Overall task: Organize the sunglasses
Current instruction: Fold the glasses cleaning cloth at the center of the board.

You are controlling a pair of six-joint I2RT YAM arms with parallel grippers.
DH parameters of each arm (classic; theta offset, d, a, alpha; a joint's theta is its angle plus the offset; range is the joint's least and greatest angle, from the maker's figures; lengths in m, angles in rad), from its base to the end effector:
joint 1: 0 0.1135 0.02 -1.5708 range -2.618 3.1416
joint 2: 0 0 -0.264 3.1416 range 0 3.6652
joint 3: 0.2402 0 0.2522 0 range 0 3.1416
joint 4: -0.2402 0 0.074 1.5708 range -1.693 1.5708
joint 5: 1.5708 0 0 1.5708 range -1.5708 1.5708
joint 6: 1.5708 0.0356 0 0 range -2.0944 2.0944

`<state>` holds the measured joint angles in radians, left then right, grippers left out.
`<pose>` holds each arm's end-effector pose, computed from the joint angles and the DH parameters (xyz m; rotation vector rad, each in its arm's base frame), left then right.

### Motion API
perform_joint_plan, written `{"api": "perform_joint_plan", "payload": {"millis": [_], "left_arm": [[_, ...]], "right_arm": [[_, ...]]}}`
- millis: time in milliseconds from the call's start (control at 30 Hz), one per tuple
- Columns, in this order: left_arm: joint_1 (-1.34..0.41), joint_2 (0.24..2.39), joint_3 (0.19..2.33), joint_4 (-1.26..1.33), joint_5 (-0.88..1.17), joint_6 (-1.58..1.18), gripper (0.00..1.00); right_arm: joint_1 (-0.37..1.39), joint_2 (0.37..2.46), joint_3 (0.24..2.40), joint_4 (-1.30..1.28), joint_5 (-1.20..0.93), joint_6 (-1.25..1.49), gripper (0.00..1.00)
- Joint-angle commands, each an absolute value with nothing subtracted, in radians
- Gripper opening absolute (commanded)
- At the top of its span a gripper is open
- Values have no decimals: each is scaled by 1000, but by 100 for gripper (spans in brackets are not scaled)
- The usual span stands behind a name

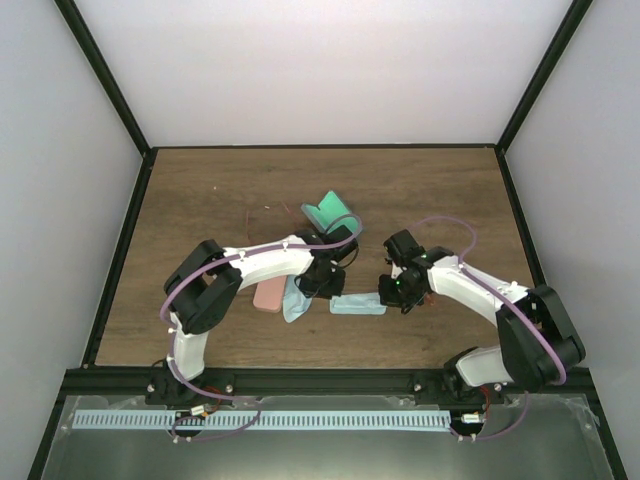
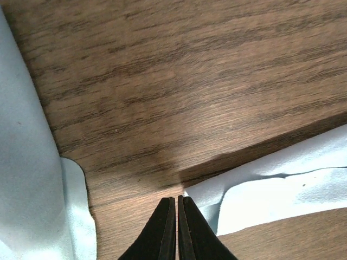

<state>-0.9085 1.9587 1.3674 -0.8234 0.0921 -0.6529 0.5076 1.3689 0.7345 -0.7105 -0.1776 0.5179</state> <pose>0.2272 -0.2967 0.1630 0.4041 3.0571 -0.2707 0.1930 0.1145 0.1690 -0.0149 3.0057 0.4004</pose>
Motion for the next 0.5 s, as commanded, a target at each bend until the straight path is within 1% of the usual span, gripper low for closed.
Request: {"api": "perform_joint_plan", "payload": {"millis": [0, 467], "left_arm": [[-911, 1947, 1352, -825, 98, -643, 4], [-911, 1949, 1360, -826, 87, -641, 4]], "right_arm": [[517, 1358, 737, -707, -168, 531, 1], [517, 1362, 762, -714, -195, 520, 20]]}}
